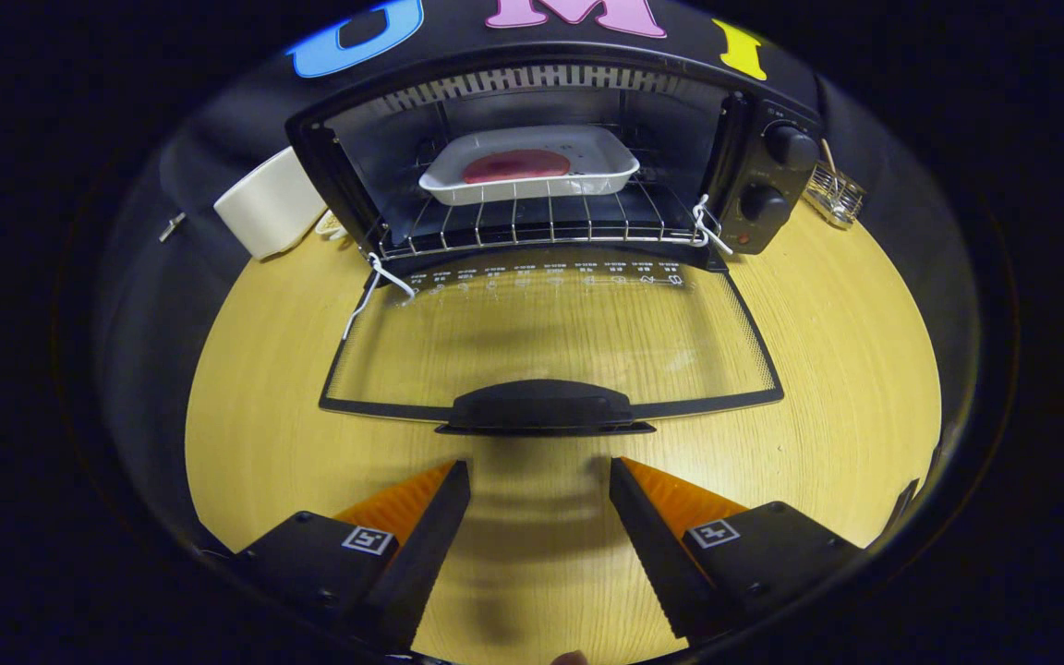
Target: Open the toaster oven, put the food inside, and close the toaster oven door.
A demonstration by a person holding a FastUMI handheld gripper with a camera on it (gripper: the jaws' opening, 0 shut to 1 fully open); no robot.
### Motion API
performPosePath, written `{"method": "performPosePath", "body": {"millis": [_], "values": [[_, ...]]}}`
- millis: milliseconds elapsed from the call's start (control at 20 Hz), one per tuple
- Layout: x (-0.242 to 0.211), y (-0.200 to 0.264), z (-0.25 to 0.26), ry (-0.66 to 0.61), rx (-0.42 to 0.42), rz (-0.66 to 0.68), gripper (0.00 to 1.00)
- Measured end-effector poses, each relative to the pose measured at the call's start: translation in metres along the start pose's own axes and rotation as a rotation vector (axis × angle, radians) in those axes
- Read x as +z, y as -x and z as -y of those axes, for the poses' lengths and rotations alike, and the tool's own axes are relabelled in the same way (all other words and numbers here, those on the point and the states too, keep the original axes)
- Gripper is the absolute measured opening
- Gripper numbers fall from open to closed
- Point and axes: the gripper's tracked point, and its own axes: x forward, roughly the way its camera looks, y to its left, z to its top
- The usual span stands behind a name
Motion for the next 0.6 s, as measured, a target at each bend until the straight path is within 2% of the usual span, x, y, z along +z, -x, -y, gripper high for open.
{"method": "performPosePath", "body": {"millis": [300, 600], "values": [[0.011, -0.011, 0.003, 0.017, -0.072, 0.017, 0.98], [0.015, 0.004, 0.001, 0.005, -0.049, 0.062, 0.99]]}}
